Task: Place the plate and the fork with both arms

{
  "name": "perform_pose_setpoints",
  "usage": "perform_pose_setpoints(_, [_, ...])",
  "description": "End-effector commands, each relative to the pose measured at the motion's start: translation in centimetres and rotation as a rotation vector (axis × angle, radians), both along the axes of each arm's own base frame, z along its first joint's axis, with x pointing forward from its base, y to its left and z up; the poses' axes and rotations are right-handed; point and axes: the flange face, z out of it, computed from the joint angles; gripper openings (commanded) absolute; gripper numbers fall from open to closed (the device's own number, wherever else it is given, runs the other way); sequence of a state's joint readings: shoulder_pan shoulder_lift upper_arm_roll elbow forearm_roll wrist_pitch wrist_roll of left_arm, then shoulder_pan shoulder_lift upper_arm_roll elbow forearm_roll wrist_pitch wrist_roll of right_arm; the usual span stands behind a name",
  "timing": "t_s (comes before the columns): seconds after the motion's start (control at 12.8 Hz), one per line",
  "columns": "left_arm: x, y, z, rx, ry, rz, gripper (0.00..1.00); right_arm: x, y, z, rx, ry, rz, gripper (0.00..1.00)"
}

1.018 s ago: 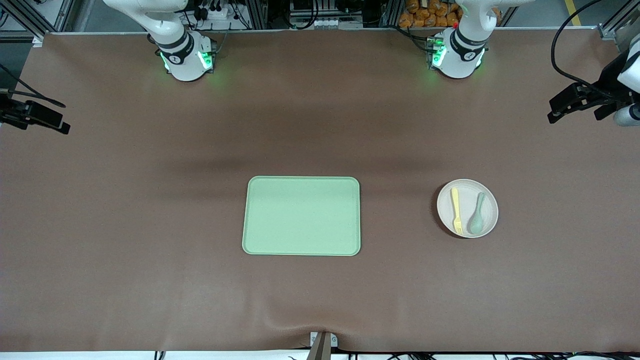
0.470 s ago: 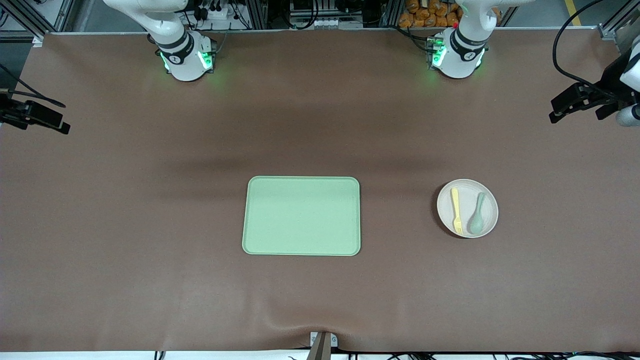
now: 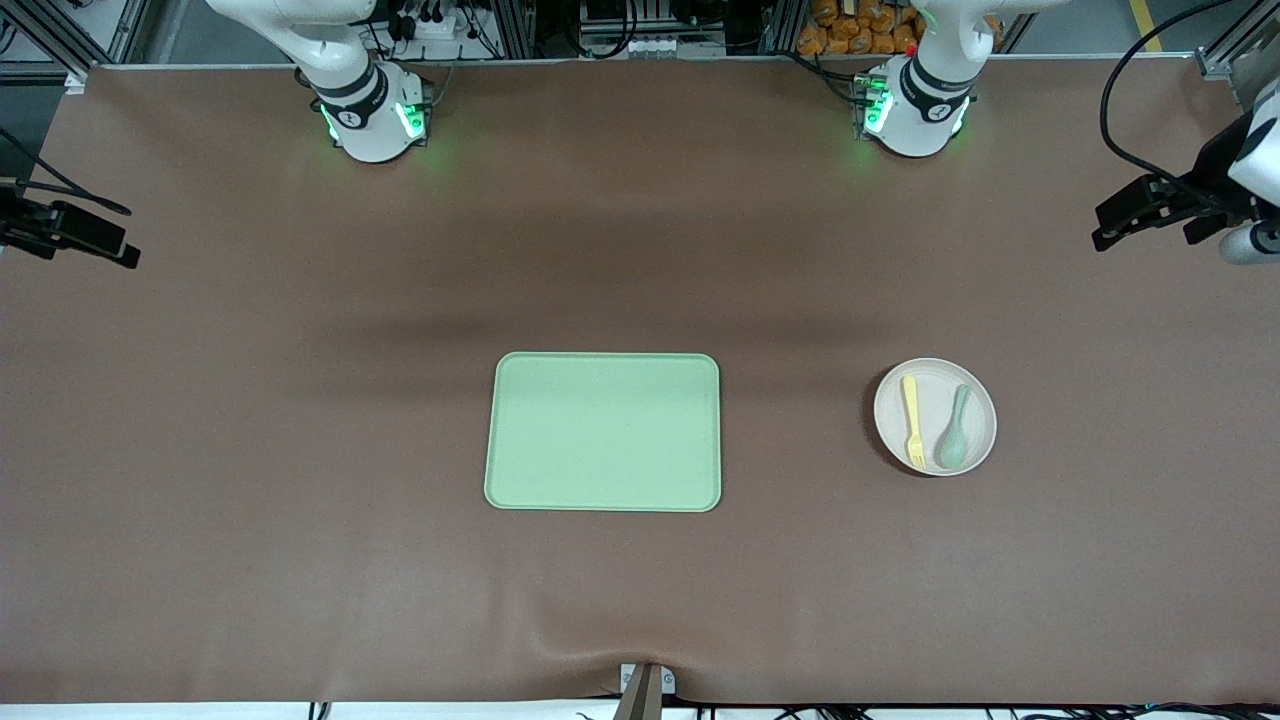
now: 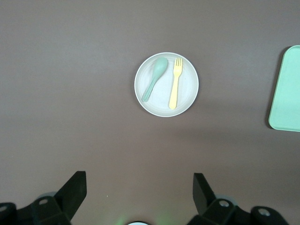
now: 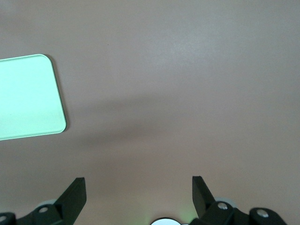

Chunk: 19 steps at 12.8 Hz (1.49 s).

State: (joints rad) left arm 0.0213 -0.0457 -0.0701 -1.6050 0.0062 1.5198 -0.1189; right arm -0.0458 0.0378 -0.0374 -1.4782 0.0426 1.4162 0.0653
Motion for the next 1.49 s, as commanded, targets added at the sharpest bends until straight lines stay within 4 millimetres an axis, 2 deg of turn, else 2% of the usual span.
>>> perform_pose_setpoints(0.0, [0.4, 1.1, -1.0, 0.019, -0.006, 0.008, 1.00, 0.0, -0.2, 0.1, 0.004, 0.005, 0.002, 1.00])
perform_pose_setpoints(0.23, [1.5, 1.2, -3.7, 0.017, -0.026, 0.008, 1.00, 0.0, -0.1, 0.1, 0.004, 0.005, 0.003, 1.00])
perform_pose_setpoints(0.39, [3.0, 2.6, -5.7, 0.016, -0.028, 0.030, 1.00, 0.0, -0.1, 0.1, 0.004, 0.005, 0.003, 1.00])
perform_pose_setpoints(0.86, [7.0, 3.5, -12.3, 0.008, -0.017, 0.041, 1.00, 0.1, -0.1, -0.1, 0.004, 0.008, 0.003, 1.00])
perform_pose_setpoints(1.25, [9.1, 4.0, -17.6, 0.001, 0.006, 0.044, 1.00, 0.2, 0.1, -0.1, 0.004, 0.007, 0.005, 1.00])
perform_pose_setpoints(1.41, [9.8, 4.1, -19.2, 0.001, 0.007, 0.043, 1.00, 0.0, -0.3, 0.0, 0.005, 0.013, 0.002, 1.00])
